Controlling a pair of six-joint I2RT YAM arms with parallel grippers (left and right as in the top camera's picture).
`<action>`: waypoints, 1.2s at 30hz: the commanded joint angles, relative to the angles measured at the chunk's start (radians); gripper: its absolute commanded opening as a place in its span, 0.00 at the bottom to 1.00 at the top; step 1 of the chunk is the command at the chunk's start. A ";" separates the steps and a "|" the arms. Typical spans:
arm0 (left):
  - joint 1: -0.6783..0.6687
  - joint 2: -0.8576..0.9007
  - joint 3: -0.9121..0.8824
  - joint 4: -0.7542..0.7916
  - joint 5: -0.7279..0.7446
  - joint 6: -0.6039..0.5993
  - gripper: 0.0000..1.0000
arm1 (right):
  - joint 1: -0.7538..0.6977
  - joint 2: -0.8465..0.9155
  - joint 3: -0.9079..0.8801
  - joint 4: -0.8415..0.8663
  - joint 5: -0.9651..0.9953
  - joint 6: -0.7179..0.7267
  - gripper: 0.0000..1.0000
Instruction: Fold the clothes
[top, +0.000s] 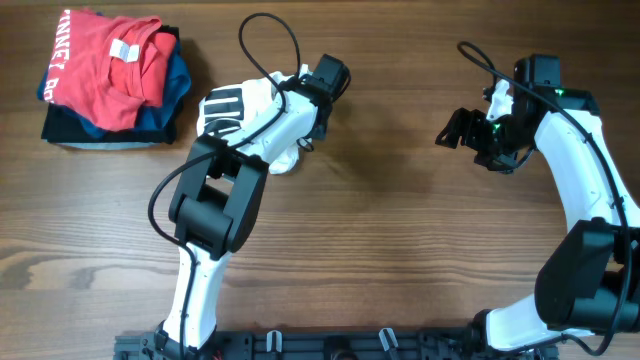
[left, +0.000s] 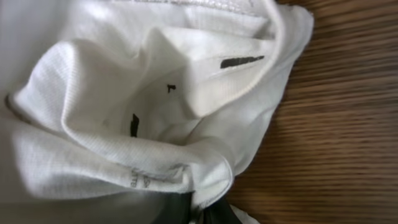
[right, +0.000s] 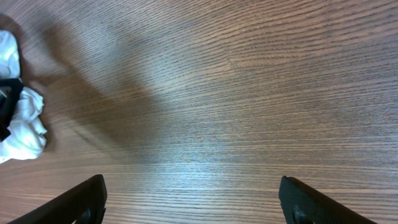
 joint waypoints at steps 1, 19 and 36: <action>0.055 0.029 0.026 -0.103 -0.002 -0.002 0.04 | 0.000 -0.022 0.019 0.005 0.009 -0.019 0.89; 0.072 -0.305 0.109 -0.214 0.010 0.036 0.04 | 0.000 -0.022 0.019 0.013 0.009 -0.019 0.89; 0.072 -0.211 0.109 -0.348 0.060 0.061 0.36 | 0.000 -0.022 0.019 0.012 0.009 -0.044 0.89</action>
